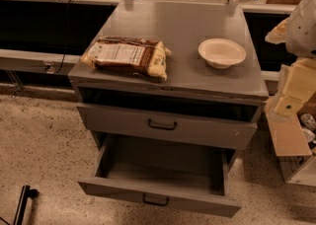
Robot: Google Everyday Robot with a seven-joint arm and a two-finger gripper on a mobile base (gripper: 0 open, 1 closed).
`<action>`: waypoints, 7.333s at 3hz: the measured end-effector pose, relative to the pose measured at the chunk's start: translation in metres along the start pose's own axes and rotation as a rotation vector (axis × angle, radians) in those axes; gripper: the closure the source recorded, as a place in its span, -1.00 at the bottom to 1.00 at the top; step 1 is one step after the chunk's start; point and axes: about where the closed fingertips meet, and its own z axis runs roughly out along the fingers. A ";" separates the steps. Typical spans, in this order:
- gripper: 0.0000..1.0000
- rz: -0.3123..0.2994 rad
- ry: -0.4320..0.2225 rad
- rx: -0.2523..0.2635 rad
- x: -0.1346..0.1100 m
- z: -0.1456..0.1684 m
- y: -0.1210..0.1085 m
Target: Close middle drawer
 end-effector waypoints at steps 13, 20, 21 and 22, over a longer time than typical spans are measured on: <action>-0.62 -0.001 -0.626 -0.397 0.001 0.465 0.255; 1.00 0.217 -0.881 -0.085 0.004 0.556 0.235; 1.00 0.228 -0.875 -0.002 0.003 0.558 0.218; 1.00 0.240 -0.862 0.046 0.005 0.566 0.199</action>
Offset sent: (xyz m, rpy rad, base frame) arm -0.0381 0.0551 -0.1299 0.1707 -0.0989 0.0972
